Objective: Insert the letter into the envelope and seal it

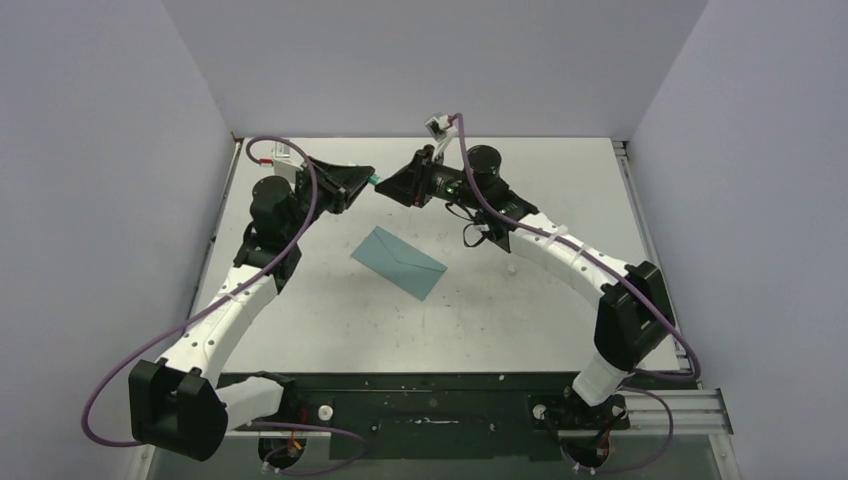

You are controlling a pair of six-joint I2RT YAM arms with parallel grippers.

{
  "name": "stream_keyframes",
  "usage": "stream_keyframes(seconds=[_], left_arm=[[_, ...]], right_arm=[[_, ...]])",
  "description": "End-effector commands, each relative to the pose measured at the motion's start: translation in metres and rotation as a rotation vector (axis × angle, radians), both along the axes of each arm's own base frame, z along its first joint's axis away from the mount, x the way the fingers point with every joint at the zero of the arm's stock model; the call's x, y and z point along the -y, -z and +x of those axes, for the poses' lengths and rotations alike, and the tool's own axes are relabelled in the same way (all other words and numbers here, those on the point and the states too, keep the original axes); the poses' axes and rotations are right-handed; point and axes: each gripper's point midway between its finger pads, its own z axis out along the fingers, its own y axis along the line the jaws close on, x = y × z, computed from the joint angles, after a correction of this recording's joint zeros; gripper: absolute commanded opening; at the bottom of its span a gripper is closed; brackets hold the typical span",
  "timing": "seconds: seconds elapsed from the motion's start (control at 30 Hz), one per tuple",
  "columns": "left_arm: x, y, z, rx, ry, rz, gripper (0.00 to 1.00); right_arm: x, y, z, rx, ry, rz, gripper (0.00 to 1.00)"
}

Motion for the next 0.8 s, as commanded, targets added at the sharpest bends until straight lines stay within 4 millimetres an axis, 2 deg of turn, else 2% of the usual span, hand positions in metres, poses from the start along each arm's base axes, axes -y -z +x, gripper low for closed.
stream_keyframes(seconds=[0.0, 0.27, 0.37, 0.4, 0.47, 0.63, 0.77], left_arm=[[0.014, -0.034, -0.022, 0.057, 0.088, -0.045, 0.00], [0.014, -0.036, -0.024, 0.041, 0.092, -0.047, 0.00], [0.016, -0.035, -0.024, 0.040, 0.103, -0.045, 0.00], [0.017, -0.035, -0.024, 0.045, 0.108, -0.046, 0.00], [0.019, -0.037, -0.026, 0.072, 0.125, -0.042, 0.00], [0.020, -0.036, -0.032, 0.196, 0.148, 0.008, 0.00], [0.019, -0.036, -0.040, 0.348, 0.149, 0.050, 0.06]], right_arm=[[-0.001, 0.022, 0.003, 0.288, 0.106, -0.322, 0.05], [0.004, 0.037, 0.001, 0.595, 0.337, -0.682, 0.05], [0.000, 0.039, -0.007, 0.648, 0.381, -0.732, 0.05], [-0.002, 0.040, -0.011, 0.627, 0.378, -0.715, 0.05], [-0.008, 0.028, -0.017, 0.591, 0.386, -0.620, 0.05], [-0.008, 0.003, -0.031, 0.418, 0.439, -0.379, 0.05], [-0.011, -0.006, -0.041, 0.346, 0.462, -0.260, 0.05]])
